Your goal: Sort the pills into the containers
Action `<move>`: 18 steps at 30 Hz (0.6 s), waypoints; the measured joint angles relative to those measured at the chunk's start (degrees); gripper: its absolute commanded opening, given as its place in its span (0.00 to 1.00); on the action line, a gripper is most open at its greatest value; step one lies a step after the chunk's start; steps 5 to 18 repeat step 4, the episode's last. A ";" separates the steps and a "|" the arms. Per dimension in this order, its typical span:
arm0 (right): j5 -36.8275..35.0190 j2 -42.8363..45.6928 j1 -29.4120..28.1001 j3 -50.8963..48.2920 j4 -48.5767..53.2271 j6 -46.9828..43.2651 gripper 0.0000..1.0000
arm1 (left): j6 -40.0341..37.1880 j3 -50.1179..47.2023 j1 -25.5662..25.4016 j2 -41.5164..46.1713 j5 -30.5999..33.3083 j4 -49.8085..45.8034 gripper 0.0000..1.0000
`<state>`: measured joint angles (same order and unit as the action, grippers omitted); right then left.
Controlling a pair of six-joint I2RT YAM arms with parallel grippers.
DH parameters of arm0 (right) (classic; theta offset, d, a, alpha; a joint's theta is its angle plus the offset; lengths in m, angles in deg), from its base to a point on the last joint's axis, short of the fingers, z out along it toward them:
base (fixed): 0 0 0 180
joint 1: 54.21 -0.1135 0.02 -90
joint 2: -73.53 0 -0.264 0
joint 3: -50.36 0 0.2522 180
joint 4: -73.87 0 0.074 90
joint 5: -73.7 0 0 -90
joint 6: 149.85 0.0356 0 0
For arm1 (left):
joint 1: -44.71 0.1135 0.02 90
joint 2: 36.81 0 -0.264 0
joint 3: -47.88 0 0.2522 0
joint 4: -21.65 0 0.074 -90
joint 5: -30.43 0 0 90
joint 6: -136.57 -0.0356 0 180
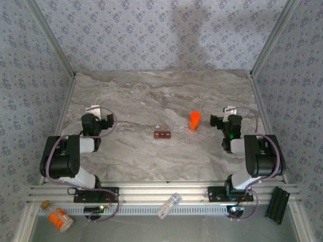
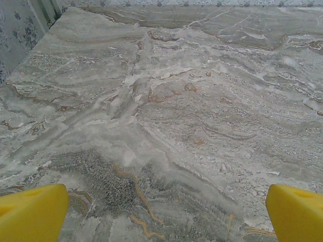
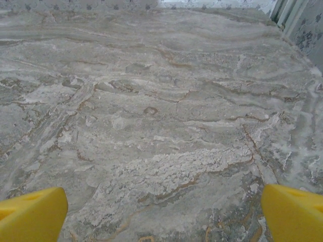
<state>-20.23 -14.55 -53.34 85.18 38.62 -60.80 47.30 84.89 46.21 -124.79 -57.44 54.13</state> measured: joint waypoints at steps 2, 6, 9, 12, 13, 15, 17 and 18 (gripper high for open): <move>0.92 0.00 0.79 0.00 0.50 0.00 1.00 | 0.00 0.00 0.00 0.00 0.00 0.00 1.00; 1.46 0.00 1.16 0.00 0.74 0.00 1.00 | 0.00 0.00 0.00 0.00 0.00 0.00 1.00; 1.46 0.00 1.16 0.00 0.74 0.00 1.00 | 0.00 0.00 0.00 0.00 0.00 0.00 1.00; 1.46 0.00 1.16 0.00 0.74 0.00 1.00 | 0.00 0.00 0.00 0.00 0.00 0.00 1.00; 1.46 0.00 1.16 0.00 0.74 0.00 1.00 | 0.00 0.00 0.00 0.00 0.00 0.00 1.00; 1.46 0.00 1.16 0.00 0.74 0.00 1.00 | 0.00 0.00 0.00 0.00 0.00 0.00 1.00; 1.46 0.00 1.16 0.00 0.74 0.00 1.00 | 0.00 0.00 0.00 0.00 0.00 0.00 1.00; 1.46 0.00 1.16 0.00 0.74 0.00 1.00 | 0.00 0.00 0.00 0.00 0.00 0.00 1.00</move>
